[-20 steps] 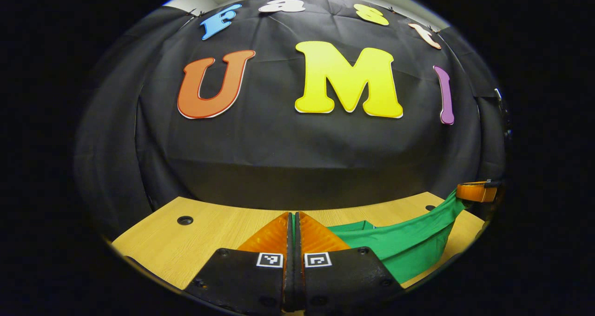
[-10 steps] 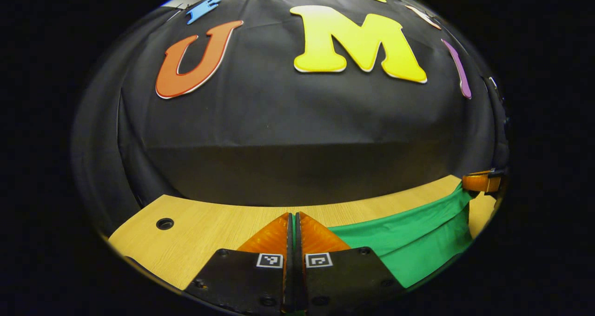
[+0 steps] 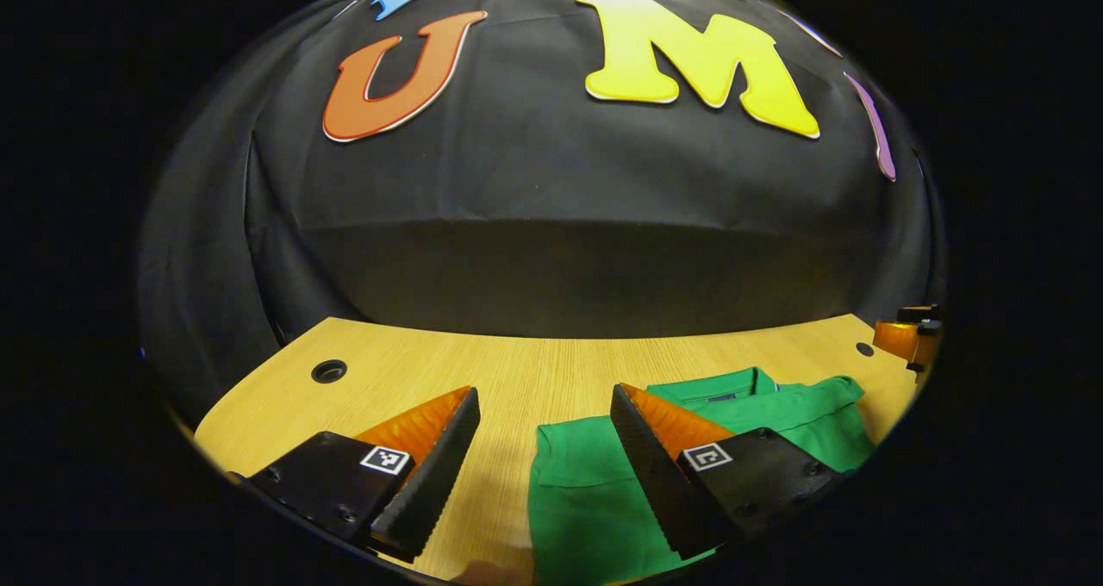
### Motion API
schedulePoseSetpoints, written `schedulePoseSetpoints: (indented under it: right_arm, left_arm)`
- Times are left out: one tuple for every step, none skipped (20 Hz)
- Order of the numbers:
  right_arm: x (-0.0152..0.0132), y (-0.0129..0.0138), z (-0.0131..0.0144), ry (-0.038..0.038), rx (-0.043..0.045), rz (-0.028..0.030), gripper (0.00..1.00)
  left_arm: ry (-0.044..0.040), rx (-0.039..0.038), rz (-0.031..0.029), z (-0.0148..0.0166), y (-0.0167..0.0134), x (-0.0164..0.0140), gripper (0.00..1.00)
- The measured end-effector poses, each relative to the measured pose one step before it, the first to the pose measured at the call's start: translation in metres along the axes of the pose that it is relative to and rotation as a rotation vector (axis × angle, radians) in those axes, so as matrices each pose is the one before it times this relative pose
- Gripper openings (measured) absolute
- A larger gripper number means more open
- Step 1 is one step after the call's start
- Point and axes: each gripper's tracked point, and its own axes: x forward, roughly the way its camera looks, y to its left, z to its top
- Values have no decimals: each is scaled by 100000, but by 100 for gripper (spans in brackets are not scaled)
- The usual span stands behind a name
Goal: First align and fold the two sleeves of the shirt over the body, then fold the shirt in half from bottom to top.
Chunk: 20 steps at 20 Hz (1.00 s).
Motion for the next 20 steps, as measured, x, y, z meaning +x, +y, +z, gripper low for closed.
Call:
schedulePoseSetpoints:
  right_arm:
    - [-1334, 71, 458, -1487, -289, -9, 96]
    - [-1444, 49, 583, -1707, -152, 264, 96]
    - [-1464, 286, 340, -1158, 59, 764, 98]
    - [-1538, 254, 359, -1083, 281, 636, 95]
    - [-1607, 80, 416, -1216, 607, 475, 98]
    - [-1720, 105, 296, -1063, 899, 393, 95]
    - [-1660, 84, 363, -1090, 773, 588, 95]
    - [-1783, 6, 210, -1232, 672, 432, 97]
    - [-1791, 72, 415, -1762, 406, 725, 95]
    - [-1794, -16, 370, -1867, -50, 352, 95]
    - [-1727, -168, 174, -1621, -557, -367, 95]
    - [-1844, -138, 158, -1841, -523, -214, 95]
    - [-1814, 29, 150, -1614, -255, 324, 95]
    - [-1766, 207, -16, -1400, 197, 595, 93]
    - [-1739, 42, -96, -1106, 272, 183, 95]
    - [-1747, 122, -173, -795, -226, 767, 95]
    - [-1702, 343, -72, -1027, -212, 1213, 95]
    - [-1723, 426, -46, -1000, -317, 1000, 95]
    - [-1604, 353, -62, -934, -469, 1022, 97]
    - [-1761, 521, 42, -1486, -420, 1609, 95]
  left_arm:
    - [-75, 1154, 1098, 299, 288, -1037, 99]
    - [-460, 1401, 972, 315, 303, -1298, 99]
    - [-1146, 1205, 373, 678, 178, -1307, 99]
    - [-1414, 477, -24, 719, 23, -1556, 98]
    - [-2059, -30, -540, 759, -69, -1632, 98]
    - [-1834, -141, -415, 738, -108, -1573, 98]
    - [-1687, -207, -183, 613, -53, -1831, 98]
    - [-1547, 24, -455, 571, -193, -1827, 98]
    - [-1767, 264, 218, 501, -90, -1954, 98]
    - [-1804, 297, 450, 559, 14, -1946, 98]
    - [-1255, 7, 219, 294, -1, -1929, 98]
    - [-1267, 39, -48, 222, -146, -1889, 98]
    - [-944, 151, 12, 113, -252, -1805, 98]
    - [-1014, 370, 118, 23, 76, -1529, 98]
    - [-683, 638, -74, -51, 20, -1497, 98]
    - [-373, 488, 244, -67, -105, -1686, 98]
    - [-443, 2, 558, -140, -34, -1604, 98]
    - [-267, -615, 531, -278, 67, -1603, 98]
    - [-466, -1120, 569, -207, 130, -1664, 98]
    - [-613, -1404, 562, -188, 0, -1566, 98]
